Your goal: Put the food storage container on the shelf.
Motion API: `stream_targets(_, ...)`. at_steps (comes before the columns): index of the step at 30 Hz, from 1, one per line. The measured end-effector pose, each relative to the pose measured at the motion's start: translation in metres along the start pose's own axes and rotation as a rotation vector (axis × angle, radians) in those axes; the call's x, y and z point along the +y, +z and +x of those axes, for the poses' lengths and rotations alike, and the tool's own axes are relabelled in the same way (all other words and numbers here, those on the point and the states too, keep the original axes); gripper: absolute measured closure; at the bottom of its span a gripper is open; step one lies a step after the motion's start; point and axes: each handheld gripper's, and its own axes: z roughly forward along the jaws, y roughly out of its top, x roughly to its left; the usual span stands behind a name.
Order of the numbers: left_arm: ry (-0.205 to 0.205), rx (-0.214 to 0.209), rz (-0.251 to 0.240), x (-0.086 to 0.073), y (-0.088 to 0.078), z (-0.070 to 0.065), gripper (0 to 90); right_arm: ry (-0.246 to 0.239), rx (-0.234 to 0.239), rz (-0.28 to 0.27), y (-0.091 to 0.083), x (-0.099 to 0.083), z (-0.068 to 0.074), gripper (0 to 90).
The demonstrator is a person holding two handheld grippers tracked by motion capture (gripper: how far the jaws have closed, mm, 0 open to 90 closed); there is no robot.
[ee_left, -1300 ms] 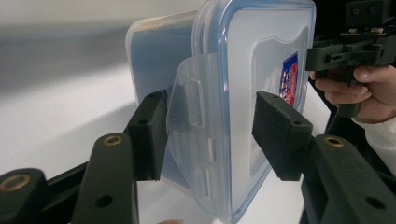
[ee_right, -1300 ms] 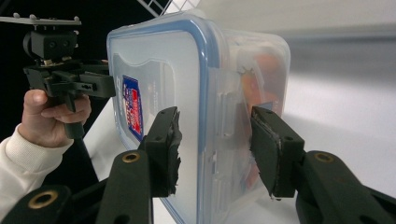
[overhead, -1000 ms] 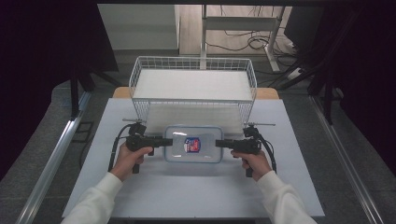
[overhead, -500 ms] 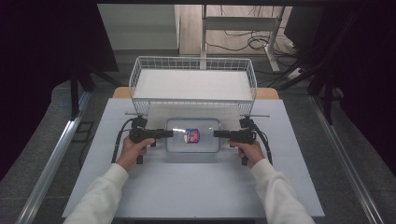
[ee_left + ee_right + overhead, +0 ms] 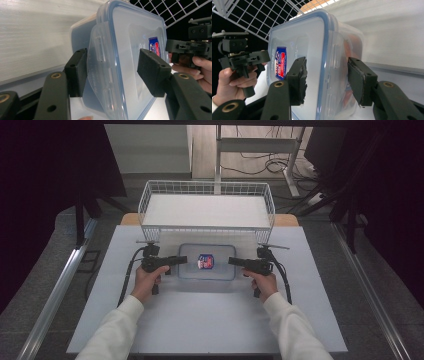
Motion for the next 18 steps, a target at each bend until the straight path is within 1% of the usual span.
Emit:
stream_targets(3,-0.012,0.004,-0.009,0.0,0.002,0.001,41.8,0.001,-0.015,-0.014,0.001,0.0,0.0,49.4)
stream_targets(5,-0.01,0.008,-0.009,0.0,0.002,0.002,41.3,-0.002,-0.021,-0.018,0.002,0.0,0.0,49.2)
stream_targets(8,-0.04,0.0,-0.03,-0.001,0.006,0.005,40.3,-0.011,-0.038,-0.019,0.004,-0.001,-0.001,48.0)
stream_targets(10,-0.038,0.004,-0.034,-0.001,0.007,0.004,40.0,-0.002,-0.038,-0.02,0.004,-0.001,-0.001,47.1)
stream_targets(11,-0.03,0.007,-0.034,-0.001,0.007,0.004,39.7,-0.002,-0.036,-0.02,0.004,-0.001,-0.001,45.7)
stream_targets(13,-0.018,0.024,-0.031,-0.002,0.006,0.002,38.5,-0.021,-0.041,-0.023,0.003,-0.002,0.001,43.3)
stream_targets(14,-0.008,0.035,-0.036,-0.002,0.005,0.0,37.0,-0.035,-0.051,-0.028,0.003,-0.002,0.003,40.8)
stream_targets(15,-0.008,0.035,-0.036,-0.002,0.005,0.0,34.9,-0.035,-0.051,-0.028,0.003,-0.002,0.003,40.8)
stream_targets(16,0.01,0.043,-0.039,-0.002,0.002,-0.004,33.3,-0.061,-0.084,-0.046,0.0,-0.003,0.007,36.5)
stream_targets(17,0.04,0.06,-0.026,-0.002,-0.001,-0.006,31.7,-0.072,-0.093,-0.056,-0.003,-0.004,0.01,36.5)
stream_targets(18,0.065,0.071,-0.025,-0.003,-0.004,-0.009,30.7,-0.087,-0.1,-0.067,-0.006,-0.005,0.012,36.5)
